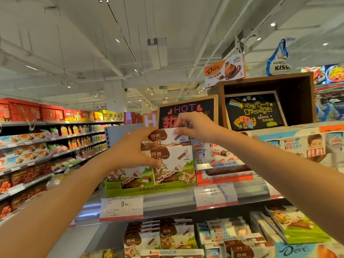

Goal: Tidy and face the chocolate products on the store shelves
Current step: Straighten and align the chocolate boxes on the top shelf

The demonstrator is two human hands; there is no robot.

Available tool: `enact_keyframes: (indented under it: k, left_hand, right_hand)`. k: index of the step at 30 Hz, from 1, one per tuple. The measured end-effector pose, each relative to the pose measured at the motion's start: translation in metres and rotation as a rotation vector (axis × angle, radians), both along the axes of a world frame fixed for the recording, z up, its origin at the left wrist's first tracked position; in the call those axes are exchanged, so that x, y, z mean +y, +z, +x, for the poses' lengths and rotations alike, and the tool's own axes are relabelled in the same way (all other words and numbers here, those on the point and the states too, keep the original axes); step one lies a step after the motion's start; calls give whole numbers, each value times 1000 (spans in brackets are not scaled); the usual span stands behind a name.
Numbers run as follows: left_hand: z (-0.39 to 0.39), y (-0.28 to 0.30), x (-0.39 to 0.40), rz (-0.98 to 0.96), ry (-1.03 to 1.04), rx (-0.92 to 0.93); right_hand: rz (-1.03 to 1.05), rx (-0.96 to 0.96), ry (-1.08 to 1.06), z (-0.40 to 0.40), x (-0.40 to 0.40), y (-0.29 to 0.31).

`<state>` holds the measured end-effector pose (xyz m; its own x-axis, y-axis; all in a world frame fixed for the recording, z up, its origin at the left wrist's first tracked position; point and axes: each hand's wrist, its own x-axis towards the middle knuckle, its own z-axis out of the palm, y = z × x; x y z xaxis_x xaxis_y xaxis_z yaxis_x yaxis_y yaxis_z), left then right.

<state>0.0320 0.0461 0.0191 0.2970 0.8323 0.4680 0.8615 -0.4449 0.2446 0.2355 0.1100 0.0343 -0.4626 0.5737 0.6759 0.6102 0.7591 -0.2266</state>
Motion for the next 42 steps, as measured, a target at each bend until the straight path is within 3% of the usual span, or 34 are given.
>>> enact_keyframes:
  k: [6, 10, 13, 17, 25, 28, 34, 42]
  left_hand:
    - [3, 0, -1, -16, -32, -83]
    - [9, 3, -4, 0, 24, 39]
    - [27, 5, -9, 113, 79, 97]
    - [67, 5, -6, 368, 64, 96]
    - [183, 2, 17, 327, -169, -76]
    - [231, -1, 21, 278, -234, -6]
    - [299, -8, 38, 252, -165, 158]
    - [337, -10, 53, 106, 4, 150]
  right_hand:
    - [-56, 76, 44, 8, -11, -19]
    - [-139, -27, 37, 19, -19, -16]
    - [-189, 96, 59, 41, -27, -18]
    - [-200, 226, 30, 94, -38, -14]
    - [-197, 231, -86, 242, -50, -2]
    - [-176, 89, -170, 295, -48, 2]
    - [-181, -214, -278, 368, -31, 2]
    - [-193, -423, -349, 399, -5, -8]
